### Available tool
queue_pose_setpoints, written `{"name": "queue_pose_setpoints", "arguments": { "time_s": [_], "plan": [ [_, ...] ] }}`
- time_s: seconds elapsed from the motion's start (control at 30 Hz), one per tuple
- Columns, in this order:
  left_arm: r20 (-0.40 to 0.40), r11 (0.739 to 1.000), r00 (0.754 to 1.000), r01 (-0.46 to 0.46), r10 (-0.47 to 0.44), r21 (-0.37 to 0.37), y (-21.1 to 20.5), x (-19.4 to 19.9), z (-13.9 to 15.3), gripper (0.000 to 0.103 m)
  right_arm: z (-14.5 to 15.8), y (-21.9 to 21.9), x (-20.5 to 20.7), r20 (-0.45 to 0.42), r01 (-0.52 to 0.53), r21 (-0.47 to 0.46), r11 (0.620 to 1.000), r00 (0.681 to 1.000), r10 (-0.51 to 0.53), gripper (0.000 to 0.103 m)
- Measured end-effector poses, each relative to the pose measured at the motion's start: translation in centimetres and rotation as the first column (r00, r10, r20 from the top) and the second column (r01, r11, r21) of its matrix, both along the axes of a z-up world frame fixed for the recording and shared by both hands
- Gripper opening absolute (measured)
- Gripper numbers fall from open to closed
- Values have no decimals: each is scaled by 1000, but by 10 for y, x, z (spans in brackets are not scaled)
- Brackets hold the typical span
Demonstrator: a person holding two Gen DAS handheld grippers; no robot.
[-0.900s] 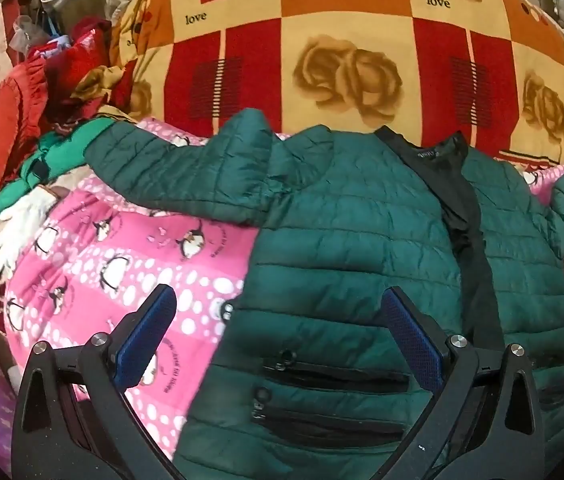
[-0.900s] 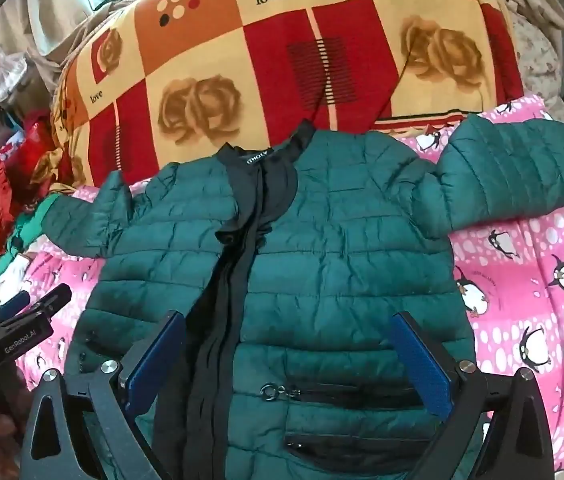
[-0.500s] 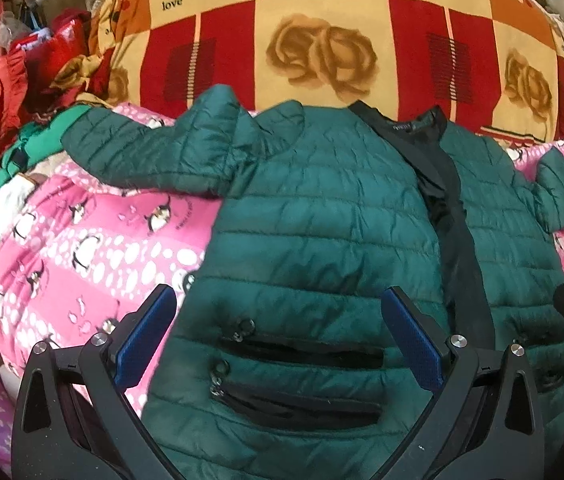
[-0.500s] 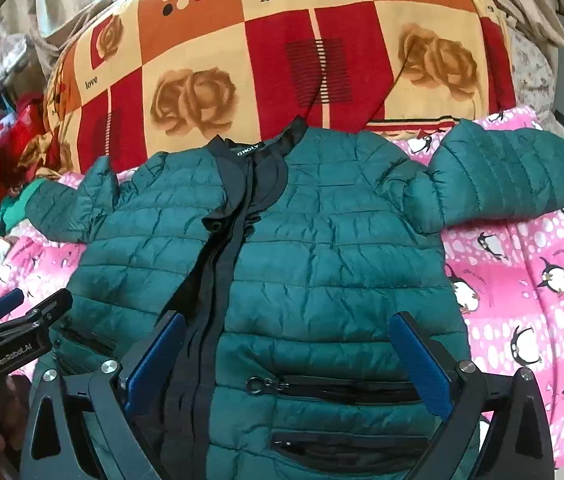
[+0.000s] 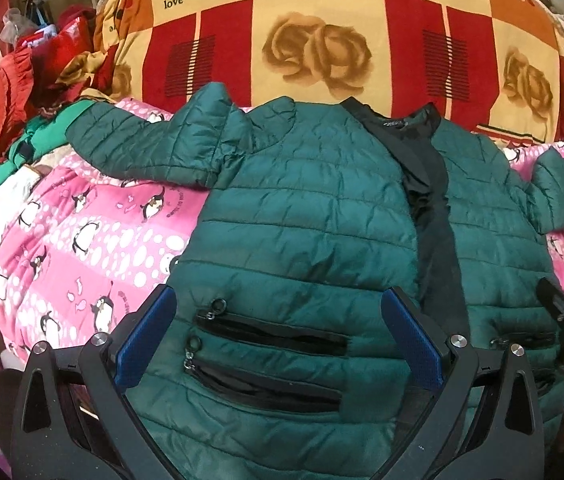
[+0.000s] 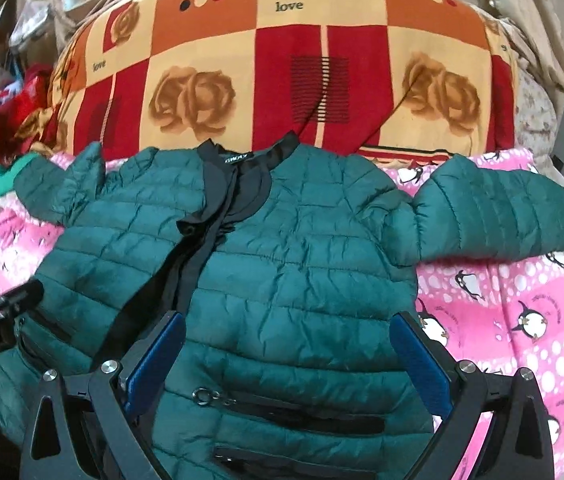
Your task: Fold large clothes
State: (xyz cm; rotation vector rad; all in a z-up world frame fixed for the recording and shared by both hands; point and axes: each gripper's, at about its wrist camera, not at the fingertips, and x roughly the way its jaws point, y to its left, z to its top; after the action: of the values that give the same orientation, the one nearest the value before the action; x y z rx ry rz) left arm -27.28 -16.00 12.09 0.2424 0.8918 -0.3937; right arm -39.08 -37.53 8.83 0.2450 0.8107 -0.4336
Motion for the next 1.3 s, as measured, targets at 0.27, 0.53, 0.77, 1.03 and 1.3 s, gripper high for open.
{"name": "queue_pose_setpoints", "arguments": {
  "time_s": [0.27, 0.53, 0.77, 1.03, 1.3],
  "plan": [
    [19, 1000, 1000, -6, 6, -21, -5, -8, 5, 103, -2, -4, -24, 251, -18, -36, 999, 968, 26, 101],
    [41, 998, 999, 29, -26, -58, 8, -5, 5, 103, 0, 0, -26, 46, 66, -21, 998, 997, -65, 101],
    [38, 996, 999, 29, -26, -83, 16, 14, -5, 102, 0, 11, -5, 58, 53, -12, 999, 997, -52, 101],
    [60, 998, 998, 21, -17, -65, 2, 47, -22, 103, -10, 2, 33, 94, 54, 12, 998, 994, -55, 101],
    [23, 998, 999, 32, -31, -53, -8, 54, -38, 103, -21, 7, 38, 52, 53, -2, 999, 997, -53, 101]
  ]
}}
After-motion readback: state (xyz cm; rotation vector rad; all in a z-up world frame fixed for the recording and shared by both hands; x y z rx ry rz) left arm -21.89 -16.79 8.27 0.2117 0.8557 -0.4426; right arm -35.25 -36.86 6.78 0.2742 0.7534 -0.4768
